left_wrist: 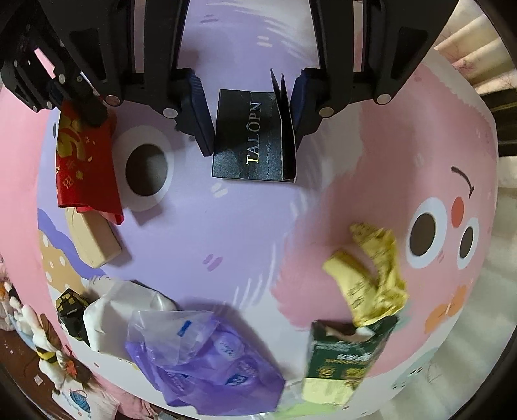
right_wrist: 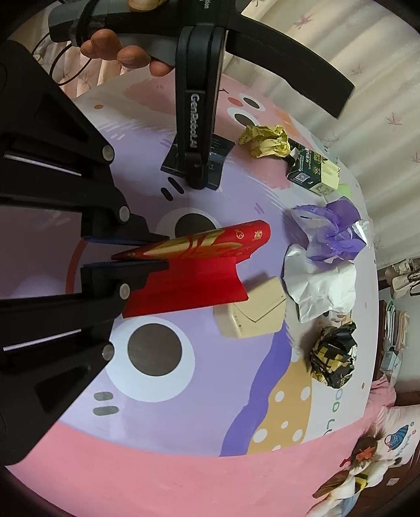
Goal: Collect trash
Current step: 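Grasp the red envelope with the right tool while the left tool grasps the black TALOPN box, then carry both items over the bin and open both tools to drop them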
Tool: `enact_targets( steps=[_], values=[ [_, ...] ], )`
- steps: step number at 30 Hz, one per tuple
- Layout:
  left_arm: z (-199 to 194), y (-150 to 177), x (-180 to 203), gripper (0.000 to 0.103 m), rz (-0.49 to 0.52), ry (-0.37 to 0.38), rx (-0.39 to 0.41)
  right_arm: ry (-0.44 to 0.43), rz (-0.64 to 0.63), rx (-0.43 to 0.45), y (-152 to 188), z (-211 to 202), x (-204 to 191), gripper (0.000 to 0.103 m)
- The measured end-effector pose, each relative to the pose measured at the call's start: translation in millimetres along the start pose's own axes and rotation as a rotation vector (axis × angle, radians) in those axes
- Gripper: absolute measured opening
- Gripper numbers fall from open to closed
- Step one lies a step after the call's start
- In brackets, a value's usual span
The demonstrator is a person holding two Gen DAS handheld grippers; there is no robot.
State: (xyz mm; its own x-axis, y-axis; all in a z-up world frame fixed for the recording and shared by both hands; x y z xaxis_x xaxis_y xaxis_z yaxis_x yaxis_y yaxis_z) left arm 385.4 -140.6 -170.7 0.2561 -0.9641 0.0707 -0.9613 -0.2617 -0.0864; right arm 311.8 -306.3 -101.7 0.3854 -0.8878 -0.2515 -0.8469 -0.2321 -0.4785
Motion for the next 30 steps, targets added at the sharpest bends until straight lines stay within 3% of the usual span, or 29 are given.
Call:
enact_targets(
  steps=[7,15,20,30],
  values=[
    [-22.8,12.3,-19.6,0.043,0.021,0.007,0.044,-0.006,0.005,0.005,5.6,-5.8,-12.0,0.006],
    [-57.3,47.8,-46.3,0.043,0.096,0.003,0.135,-0.02,0.01,0.015,18.4,-17.4,-43.0,0.006],
    [-82.7,101.3,-79.6,0.043,0.156,0.016,0.198,-0.026,0.017,0.026,31.8,-29.4,-70.0,0.006],
    [-129.0,168.8,-130.8,0.043,0.361,0.069,0.289,0.026,0.057,0.075,78.0,-51.9,-146.1,0.006]
  ],
)
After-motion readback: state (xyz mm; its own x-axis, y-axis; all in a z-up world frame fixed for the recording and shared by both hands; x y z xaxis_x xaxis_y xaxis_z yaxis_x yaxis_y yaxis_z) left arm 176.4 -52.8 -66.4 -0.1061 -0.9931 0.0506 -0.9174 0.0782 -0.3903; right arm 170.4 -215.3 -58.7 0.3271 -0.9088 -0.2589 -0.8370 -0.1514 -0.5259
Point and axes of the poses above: each gripper's, at about its wrist camera, not at the fingertips, and z roughly the way its jaws point, x to its right, y to its underside, the point moved 1 cm from there along z, roughly the way its jaws point, and after that the axes turned 1 degree about -x, right-handed, at the moved point
